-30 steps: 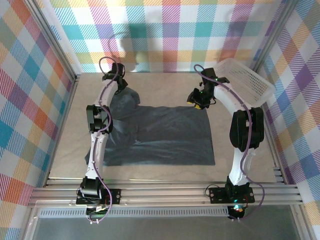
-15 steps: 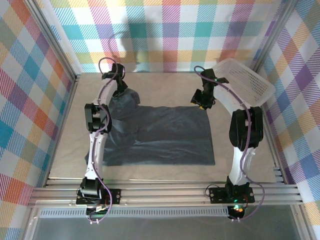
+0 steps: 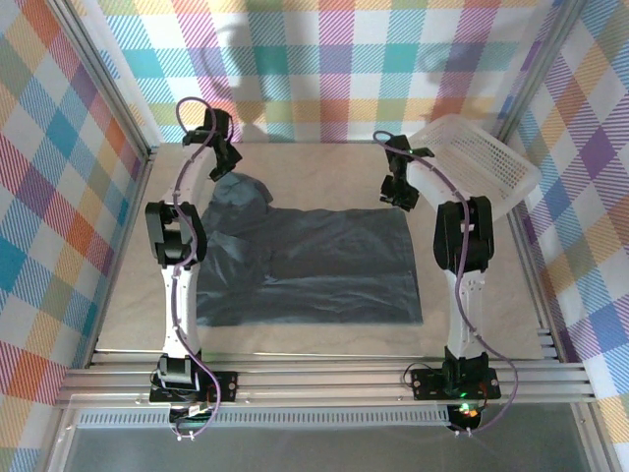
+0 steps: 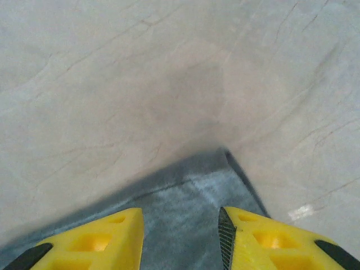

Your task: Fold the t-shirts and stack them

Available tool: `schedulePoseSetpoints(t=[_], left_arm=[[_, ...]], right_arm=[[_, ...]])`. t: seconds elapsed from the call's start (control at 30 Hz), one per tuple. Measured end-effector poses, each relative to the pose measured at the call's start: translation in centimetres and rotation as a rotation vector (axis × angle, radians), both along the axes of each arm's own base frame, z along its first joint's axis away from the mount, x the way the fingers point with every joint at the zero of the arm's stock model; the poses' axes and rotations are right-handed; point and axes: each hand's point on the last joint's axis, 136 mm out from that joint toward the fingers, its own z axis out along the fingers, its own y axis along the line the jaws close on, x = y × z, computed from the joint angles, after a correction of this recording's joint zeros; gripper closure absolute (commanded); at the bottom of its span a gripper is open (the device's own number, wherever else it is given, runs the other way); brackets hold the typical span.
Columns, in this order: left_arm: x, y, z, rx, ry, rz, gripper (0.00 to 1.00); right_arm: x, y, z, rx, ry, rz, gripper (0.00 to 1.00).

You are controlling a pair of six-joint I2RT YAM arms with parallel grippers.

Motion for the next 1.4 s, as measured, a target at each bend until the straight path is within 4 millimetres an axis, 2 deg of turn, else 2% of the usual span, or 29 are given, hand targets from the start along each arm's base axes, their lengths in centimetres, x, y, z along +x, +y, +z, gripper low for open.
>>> schedulePoseSetpoints(t=[0.17,0.4,0.6,0.83,0.97,1.17,1.3,1.33,1.4], left_arm=[[-0.2,-0.6,1.0,-0.033,-0.013,-0.02,1.0],[-0.5,-1.5,0.6,-0.07,-0.004,-0.042,1.0],[-0.8,-2.5,1.3,-0.085,-0.013,-0.063,1.0],[-1.6,-2.9,3.5,-0.093,-0.041,-0.075,1.0],[-1.9,-2.9,3.5,-0.093,-0.037,-0.075,1.0],[-2.0,-3.0,3.1,-0.1,-0.026,-0.079,1.0],[-2.3,-3.1,2.7,-0.102,-0.016,-0.08,1.0],[-2.4,-3.0,2.6,-0.101,-0.011,-0.08,1.0],[-2.8,-3.2,2.4,-0.101,-0.001,-0.083,1.0]], right_arm=[[0.5,-0.9,-1.1,-0.043,0.027,-0.011,0.59],[-0.2,-1.4,-3.4,-0.078,0.09,-0.013,0.61],[0.2,-1.7,-3.3,-0.085,0.079,-0.004,0.61],[0.7,-2.1,-3.2,-0.097,0.061,0.009,0.59],[0.8,-2.2,-3.2,-0.097,0.057,0.011,0.61],[0.9,-2.1,-3.2,-0.096,0.055,0.016,0.74],[0.9,-2.1,-3.3,-0.1,0.057,0.036,0.97],[1.0,-2.1,-3.4,-0.101,0.056,0.037,1.0],[1.0,-2.2,-3.3,-0.105,0.045,0.037,1.0]])
